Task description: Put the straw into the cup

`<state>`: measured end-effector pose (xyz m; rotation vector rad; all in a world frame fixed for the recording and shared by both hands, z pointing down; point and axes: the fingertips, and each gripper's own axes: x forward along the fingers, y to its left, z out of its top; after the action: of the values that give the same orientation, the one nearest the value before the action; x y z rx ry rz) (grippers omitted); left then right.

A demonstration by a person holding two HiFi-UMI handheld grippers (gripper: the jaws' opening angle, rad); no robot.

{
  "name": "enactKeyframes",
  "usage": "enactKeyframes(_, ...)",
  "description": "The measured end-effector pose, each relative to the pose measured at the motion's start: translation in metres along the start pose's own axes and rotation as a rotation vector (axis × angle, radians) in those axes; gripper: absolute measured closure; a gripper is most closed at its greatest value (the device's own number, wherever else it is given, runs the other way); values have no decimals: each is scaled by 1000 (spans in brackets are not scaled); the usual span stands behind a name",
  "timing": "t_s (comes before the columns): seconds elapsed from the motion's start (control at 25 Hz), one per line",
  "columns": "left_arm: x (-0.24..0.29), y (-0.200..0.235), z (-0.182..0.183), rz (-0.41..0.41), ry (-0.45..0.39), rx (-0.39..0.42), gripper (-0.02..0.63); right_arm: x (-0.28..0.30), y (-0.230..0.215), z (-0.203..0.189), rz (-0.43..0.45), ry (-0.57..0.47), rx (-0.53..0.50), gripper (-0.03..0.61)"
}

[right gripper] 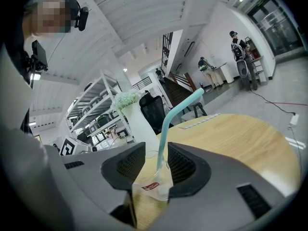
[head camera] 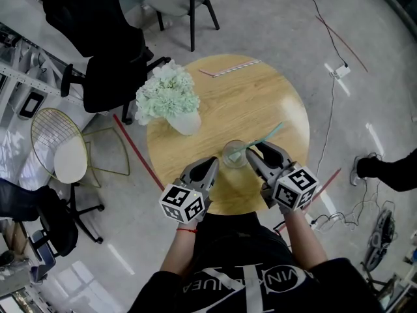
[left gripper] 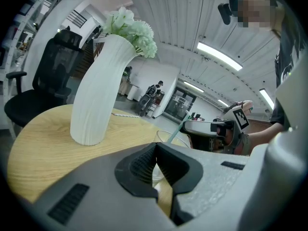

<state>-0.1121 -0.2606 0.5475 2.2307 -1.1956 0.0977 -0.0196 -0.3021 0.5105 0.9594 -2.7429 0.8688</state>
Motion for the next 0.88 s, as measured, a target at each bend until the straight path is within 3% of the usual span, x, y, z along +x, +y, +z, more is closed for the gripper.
enactKeyframes(0.52, -14, -9, -9, 15, -19, -6, 606, -15, 2, -13, -34, 24, 10, 457)
enactKeyframes(0.88, -24, -24, -14, 15, -37, -2, 606, -29, 20, -20, -3, 31, -20, 467)
